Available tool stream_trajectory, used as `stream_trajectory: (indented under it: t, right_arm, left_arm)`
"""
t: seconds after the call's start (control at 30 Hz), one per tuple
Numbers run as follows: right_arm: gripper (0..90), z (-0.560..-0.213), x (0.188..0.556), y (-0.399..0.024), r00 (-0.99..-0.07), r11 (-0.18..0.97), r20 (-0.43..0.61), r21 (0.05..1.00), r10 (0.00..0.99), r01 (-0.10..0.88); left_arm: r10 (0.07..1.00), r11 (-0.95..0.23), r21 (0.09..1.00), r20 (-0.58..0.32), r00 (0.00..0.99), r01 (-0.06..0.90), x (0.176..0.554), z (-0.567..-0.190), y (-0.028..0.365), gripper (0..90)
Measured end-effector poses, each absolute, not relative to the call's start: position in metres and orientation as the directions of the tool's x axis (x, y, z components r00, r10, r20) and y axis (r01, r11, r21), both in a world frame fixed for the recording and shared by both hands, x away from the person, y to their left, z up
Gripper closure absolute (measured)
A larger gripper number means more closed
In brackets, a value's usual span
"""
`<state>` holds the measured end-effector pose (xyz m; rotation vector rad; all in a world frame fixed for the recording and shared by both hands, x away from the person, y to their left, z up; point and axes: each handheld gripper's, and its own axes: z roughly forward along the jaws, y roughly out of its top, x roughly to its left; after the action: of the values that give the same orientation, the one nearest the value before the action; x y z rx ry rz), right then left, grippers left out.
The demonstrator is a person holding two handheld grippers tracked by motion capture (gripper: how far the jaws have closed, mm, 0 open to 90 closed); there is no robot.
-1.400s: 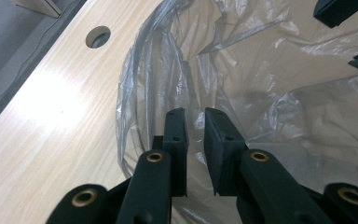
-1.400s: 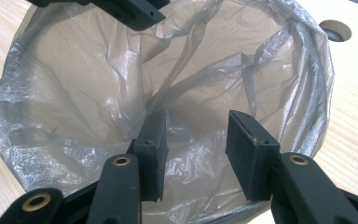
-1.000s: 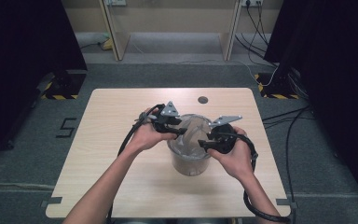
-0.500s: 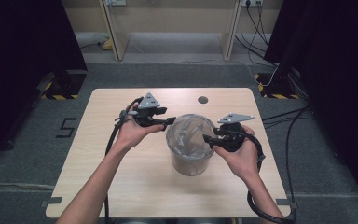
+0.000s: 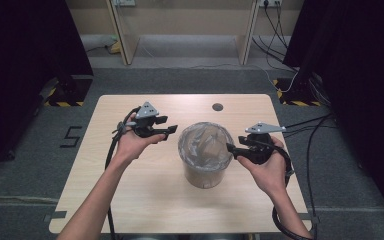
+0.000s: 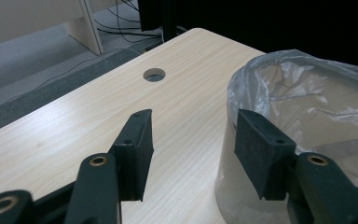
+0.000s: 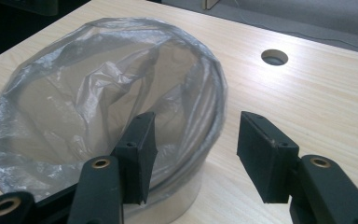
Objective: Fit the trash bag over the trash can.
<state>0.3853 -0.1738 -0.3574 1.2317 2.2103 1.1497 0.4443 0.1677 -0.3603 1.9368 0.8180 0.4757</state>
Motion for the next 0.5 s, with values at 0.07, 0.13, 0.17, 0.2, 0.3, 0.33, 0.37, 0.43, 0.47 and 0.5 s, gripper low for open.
stream_trajectory:
  t: [0.07, 0.13, 0.17, 0.2, 0.3, 0.33, 0.37, 0.43, 0.47, 0.5]
  right_arm:
    - [46.3, -0.358, 0.385, -0.177, -0.550, 0.282, 0.073, 0.798, 0.832, 0.533]
    - [45.9, -0.359, 0.384, -0.180, -0.541, 0.267, 0.082, 0.802, 0.837, 0.534]
    - [45.5, -0.360, 0.384, -0.183, -0.536, 0.261, 0.083, 0.804, 0.840, 0.534]
    - [45.3, -0.360, 0.384, -0.184, -0.529, 0.254, 0.086, 0.806, 0.844, 0.535]
    - [44.9, -0.361, 0.383, -0.190, -0.517, 0.238, 0.091, 0.812, 0.851, 0.533]
    - [44.8, -0.361, 0.382, -0.192, -0.514, 0.235, 0.089, 0.814, 0.853, 0.531]
    - [44.8, -0.361, 0.382, -0.194, -0.510, 0.231, 0.091, 0.814, 0.855, 0.533]
    - [44.7, -0.362, 0.381, -0.198, -0.502, 0.223, 0.093, 0.816, 0.860, 0.533]
    - [44.7, -0.363, 0.381, -0.200, -0.499, 0.221, 0.092, 0.817, 0.862, 0.532]
    - [44.6, -0.363, 0.381, -0.201, -0.494, 0.216, 0.095, 0.817, 0.864, 0.535]
  left_arm:
    - [0.720, -0.325, 0.880, -0.007, 0.694, 0.345, 0.443, -0.362, 0.172, 46.0]
    - [0.727, -0.316, 0.884, -0.007, 0.686, 0.344, 0.443, -0.364, 0.176, 45.7]
    - [0.731, -0.313, 0.886, -0.006, 0.683, 0.343, 0.442, -0.365, 0.179, 45.5]
    - [0.733, -0.310, 0.887, -0.007, 0.680, 0.343, 0.442, -0.366, 0.181, 45.4]
    - [0.742, -0.303, 0.889, -0.006, 0.671, 0.343, 0.440, -0.368, 0.187, 45.0]
    - [0.744, -0.300, 0.890, -0.007, 0.668, 0.344, 0.439, -0.369, 0.189, 45.0]
    - [0.747, -0.300, 0.890, -0.006, 0.665, 0.345, 0.439, -0.370, 0.191, 45.0]
    - [0.752, -0.294, 0.892, -0.006, 0.659, 0.343, 0.437, -0.371, 0.195, 44.8]
    - [0.753, -0.291, 0.893, -0.008, 0.658, 0.343, 0.437, -0.372, 0.196, 44.8]
    - [0.754, -0.288, 0.893, -0.010, 0.656, 0.345, 0.436, -0.373, 0.198, 44.8]
